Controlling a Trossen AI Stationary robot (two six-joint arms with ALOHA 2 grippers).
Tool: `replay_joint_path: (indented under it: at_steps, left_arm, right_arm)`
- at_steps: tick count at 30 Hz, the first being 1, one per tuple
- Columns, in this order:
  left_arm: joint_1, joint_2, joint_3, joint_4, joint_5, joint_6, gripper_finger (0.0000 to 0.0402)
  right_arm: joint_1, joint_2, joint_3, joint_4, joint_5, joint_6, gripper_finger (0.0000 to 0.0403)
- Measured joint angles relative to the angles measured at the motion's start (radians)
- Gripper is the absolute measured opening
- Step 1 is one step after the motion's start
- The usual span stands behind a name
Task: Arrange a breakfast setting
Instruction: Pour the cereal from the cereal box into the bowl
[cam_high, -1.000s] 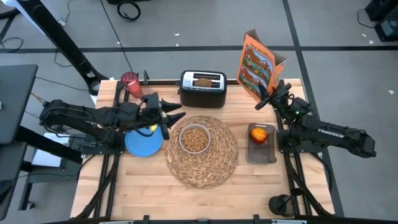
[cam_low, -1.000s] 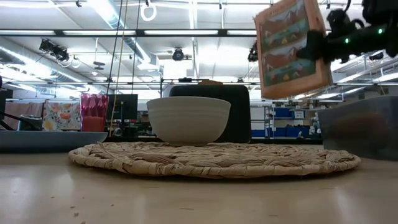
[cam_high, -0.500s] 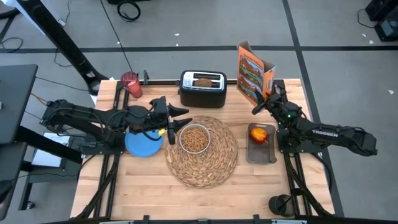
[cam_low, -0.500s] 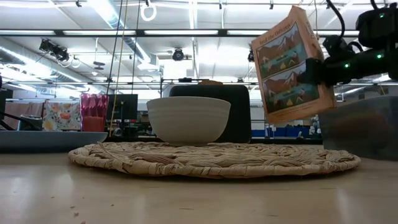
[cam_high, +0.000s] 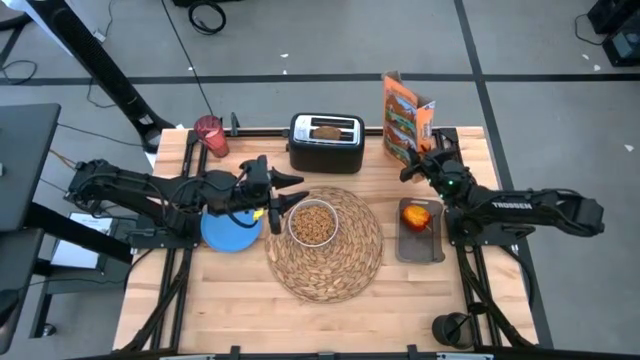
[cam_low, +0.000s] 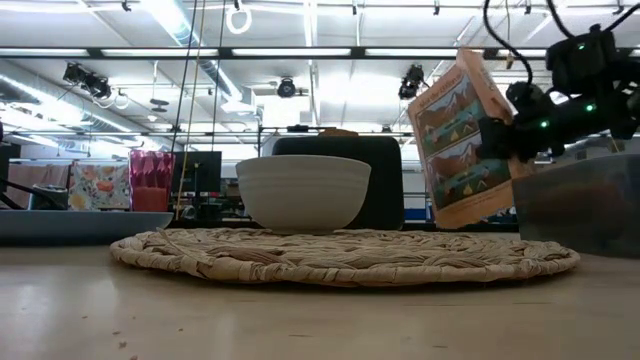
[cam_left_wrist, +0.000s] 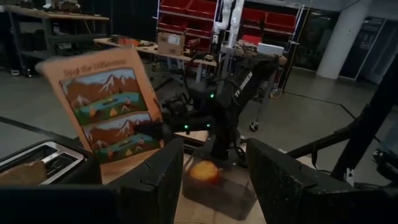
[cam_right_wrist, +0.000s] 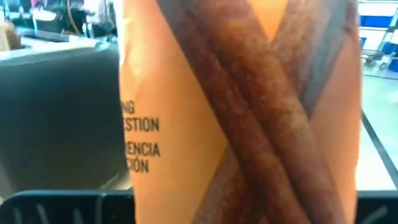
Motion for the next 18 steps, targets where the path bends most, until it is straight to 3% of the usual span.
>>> replay_joint_path:
  at_steps: [10,18]
  left_arm:
    - [-0.003,0.000,0.000,0.000,0.000,0.001,0.0181]
    - [-0.013,-0.001,0.000,0.000,0.000,-0.007,0.0181]
  right_arm:
    - [-0.021,0.186,0.003,0.145,-0.014,0.017,0.0114]
    - [-0.021,0.209,0.005,0.150,-0.024,0.038,0.0120]
